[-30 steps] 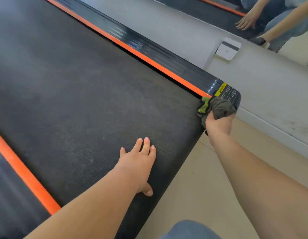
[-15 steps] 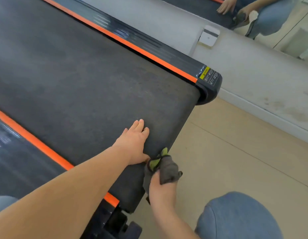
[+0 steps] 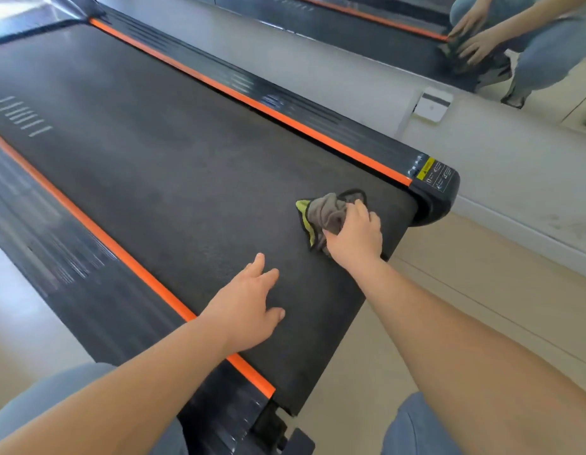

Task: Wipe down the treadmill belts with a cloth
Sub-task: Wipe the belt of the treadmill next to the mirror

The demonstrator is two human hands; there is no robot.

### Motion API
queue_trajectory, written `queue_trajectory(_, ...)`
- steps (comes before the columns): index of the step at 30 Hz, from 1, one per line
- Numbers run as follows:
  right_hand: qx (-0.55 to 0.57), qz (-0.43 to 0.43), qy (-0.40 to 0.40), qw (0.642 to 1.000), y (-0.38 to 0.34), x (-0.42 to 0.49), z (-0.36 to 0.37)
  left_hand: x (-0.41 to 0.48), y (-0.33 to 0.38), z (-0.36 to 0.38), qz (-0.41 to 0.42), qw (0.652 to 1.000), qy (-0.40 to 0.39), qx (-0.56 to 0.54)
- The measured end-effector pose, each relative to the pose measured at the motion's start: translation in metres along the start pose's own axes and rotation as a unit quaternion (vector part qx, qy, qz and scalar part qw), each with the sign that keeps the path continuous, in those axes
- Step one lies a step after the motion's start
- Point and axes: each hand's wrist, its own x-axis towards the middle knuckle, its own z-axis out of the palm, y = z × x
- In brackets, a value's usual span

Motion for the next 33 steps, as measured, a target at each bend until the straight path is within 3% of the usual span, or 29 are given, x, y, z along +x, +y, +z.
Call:
queue_trajectory(3, -0.128, -0.078, -0.023, 0.988, 0.002, -0.006, 0.034, -0.008, -0.003, 0.003, 0.003, 1.0, 0.0, -0.004)
queue_trajectory(5, -0.128, -0.094, -0.032, 0.987, 0.004, -0.023, 0.042, -0.01, -0.006, 0.002, -0.004, 1.0, -0.014, -0.004)
queue_trajectory(9, -0.015, -0.044, -0.225, 0.973, 0.004, -0.095, 0.033, -0.02, 0.006, -0.011, -0.032, 0.997, -0.062, -0.03)
queue_trajectory(11, 0.108, 0.034, -0.372, 0.921, 0.002, -0.15, 0.015, -0.035, 0.024, -0.027, -0.043, 0.994, -0.088, -0.053)
queue_trajectory(12, 0.191, 0.112, -0.409, 0.885, 0.002, -0.173, 0.0, -0.045, 0.035, -0.037, -0.047, 0.992, -0.104, -0.062)
queue_trajectory(15, 0.392, 0.354, -0.305, 0.793, 0.0, -0.216, -0.071, -0.078, 0.075, -0.076, -0.046, 0.989, -0.117, -0.078)
queue_trajectory(18, 0.524, 0.39, -0.214, 0.726, -0.013, -0.221, -0.18, -0.109, 0.132, -0.133, -0.048, 0.981, -0.088, -0.167)
queue_trajectory(22, 0.599, 0.313, -0.199, 0.709, -0.041, -0.224, -0.347, -0.147, 0.24, -0.222, -0.064, 0.915, -0.082, -0.39)
queue_trajectory(26, 0.621, 0.304, -0.148, 0.707, -0.06, -0.247, -0.496, -0.191, 0.333, -0.307, -0.077, 0.88, -0.069, -0.463)
queue_trajectory(31, 0.641, 0.339, 0.025, 0.688, -0.071, -0.292, -0.614, -0.241, 0.41, -0.38, -0.004, 0.873, -0.062, -0.483)
queue_trajectory(33, 0.651, 0.348, 0.078, 0.67, -0.074, -0.31, -0.639, -0.255, 0.432, -0.398, 0.045, 0.892, -0.033, -0.449)
